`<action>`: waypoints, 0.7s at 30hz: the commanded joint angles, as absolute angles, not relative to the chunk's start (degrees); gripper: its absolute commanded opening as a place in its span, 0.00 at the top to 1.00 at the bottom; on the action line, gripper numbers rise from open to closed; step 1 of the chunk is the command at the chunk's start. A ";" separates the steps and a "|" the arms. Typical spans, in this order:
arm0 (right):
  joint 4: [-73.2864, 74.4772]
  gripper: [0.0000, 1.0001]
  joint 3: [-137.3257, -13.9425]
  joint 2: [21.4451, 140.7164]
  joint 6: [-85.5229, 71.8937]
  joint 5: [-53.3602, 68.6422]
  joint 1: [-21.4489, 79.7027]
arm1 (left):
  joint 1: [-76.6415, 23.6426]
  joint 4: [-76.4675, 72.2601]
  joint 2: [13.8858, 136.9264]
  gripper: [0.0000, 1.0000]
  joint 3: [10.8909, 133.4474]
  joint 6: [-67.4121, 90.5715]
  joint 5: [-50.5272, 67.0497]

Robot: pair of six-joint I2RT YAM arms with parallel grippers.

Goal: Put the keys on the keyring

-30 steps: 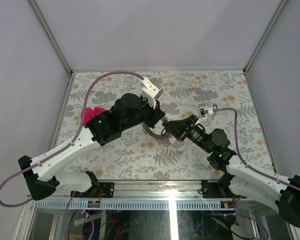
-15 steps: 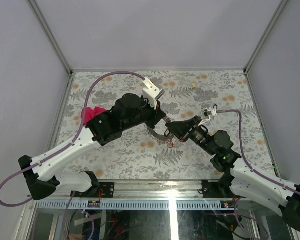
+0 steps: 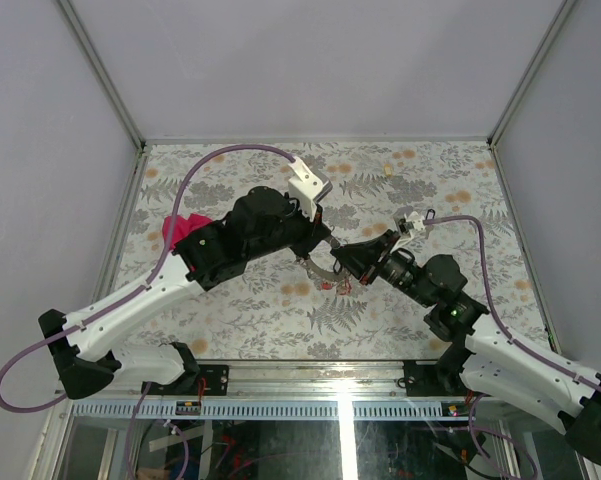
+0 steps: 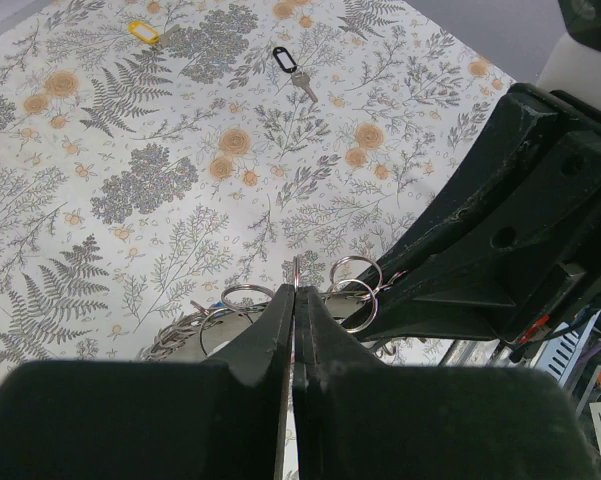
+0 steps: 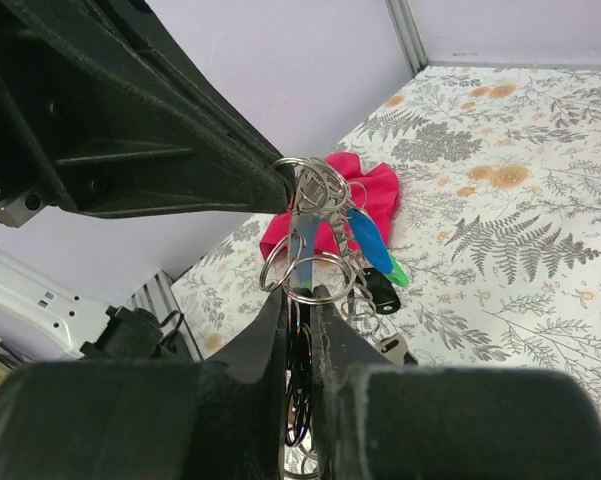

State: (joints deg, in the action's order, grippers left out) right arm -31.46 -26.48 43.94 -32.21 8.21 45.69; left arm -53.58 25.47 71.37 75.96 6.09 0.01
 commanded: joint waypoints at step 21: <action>-28.98 1.00 -33.77 37.47 -26.66 4.78 45.96 | -53.15 28.13 73.05 1.00 77.09 1.58 -3.46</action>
State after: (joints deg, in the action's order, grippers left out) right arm -21.98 -28.75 41.04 -27.40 7.03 45.60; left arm -53.87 25.96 72.66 76.14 4.36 0.69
